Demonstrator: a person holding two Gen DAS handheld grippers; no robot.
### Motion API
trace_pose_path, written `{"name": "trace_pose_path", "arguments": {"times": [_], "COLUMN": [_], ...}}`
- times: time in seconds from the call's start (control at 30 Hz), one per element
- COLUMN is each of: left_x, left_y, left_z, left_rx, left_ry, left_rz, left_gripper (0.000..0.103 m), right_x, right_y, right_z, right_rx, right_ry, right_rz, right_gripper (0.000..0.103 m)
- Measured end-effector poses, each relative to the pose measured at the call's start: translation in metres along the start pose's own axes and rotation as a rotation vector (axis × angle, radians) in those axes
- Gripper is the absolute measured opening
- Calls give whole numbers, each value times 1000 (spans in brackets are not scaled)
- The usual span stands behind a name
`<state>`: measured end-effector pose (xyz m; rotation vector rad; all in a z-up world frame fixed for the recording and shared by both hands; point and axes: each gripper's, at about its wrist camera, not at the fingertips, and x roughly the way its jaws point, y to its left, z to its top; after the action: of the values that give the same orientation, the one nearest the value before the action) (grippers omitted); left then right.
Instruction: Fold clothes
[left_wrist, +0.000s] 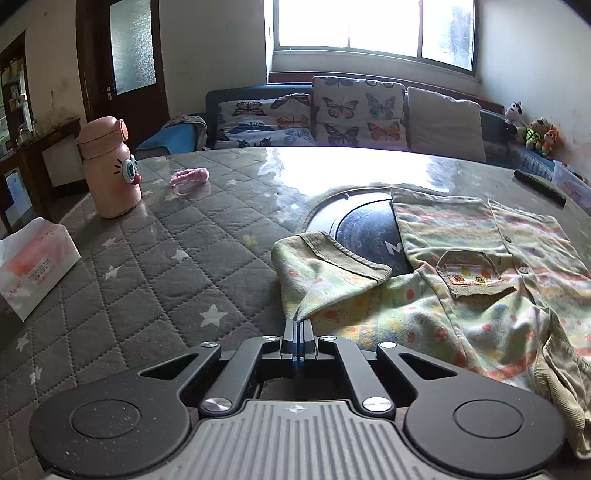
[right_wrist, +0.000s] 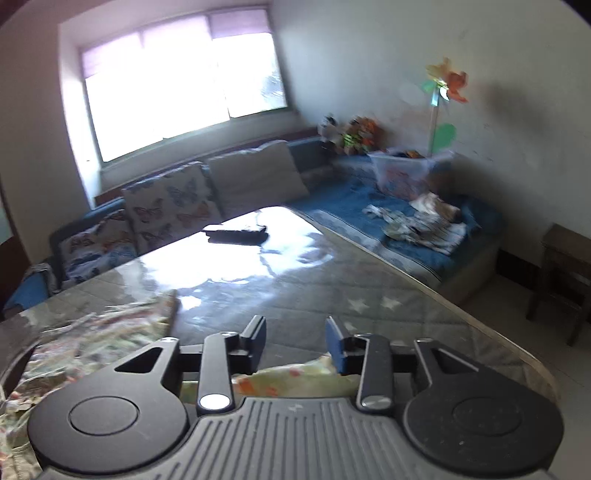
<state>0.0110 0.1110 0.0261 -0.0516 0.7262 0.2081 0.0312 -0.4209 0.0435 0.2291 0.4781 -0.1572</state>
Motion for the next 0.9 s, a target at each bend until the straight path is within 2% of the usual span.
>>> {"name": "trace_pose_path", "arguments": {"times": [0.07, 0.17, 0.2, 0.3, 0.37, 0.43, 0.5, 0.6, 0.63, 0.9], "left_x": [1, 2, 5, 7, 7, 5, 4, 3, 3, 24], "left_y": [-1, -4, -2, -4, -7, -10, -14, -21, -23, -47], "left_z": [0, -1, -1, -1, -2, -2, -1, 0, 1, 10], "left_rx": [1, 11, 13, 32, 50, 69, 91, 137, 150, 301], "left_ry": [3, 7, 8, 1, -8, -17, -29, -57, -66, -91], "left_rz": [-2, 1, 0, 7, 15, 19, 26, 51, 57, 103], "left_gripper": [4, 7, 14, 48, 50, 63, 69, 75, 76, 76], "right_x": [2, 14, 20, 30, 34, 38, 41, 47, 49, 78], "right_y": [12, 23, 23, 21, 18, 12, 4, 0, 0, 5], "right_z": [-1, -15, -20, -37, -43, -47, -48, -47, -46, -35], "right_rx": [-37, -63, -69, -77, -86, -73, -52, -61, -69, -140], "right_ry": [6, 70, 96, 161, 175, 194, 202, 195, 194, 185], "right_rz": [23, 48, 47, 21, -12, -53, -68, -90, -92, -95], "right_gripper": [46, 48, 49, 52, 52, 52, 53, 54, 58, 63]}}
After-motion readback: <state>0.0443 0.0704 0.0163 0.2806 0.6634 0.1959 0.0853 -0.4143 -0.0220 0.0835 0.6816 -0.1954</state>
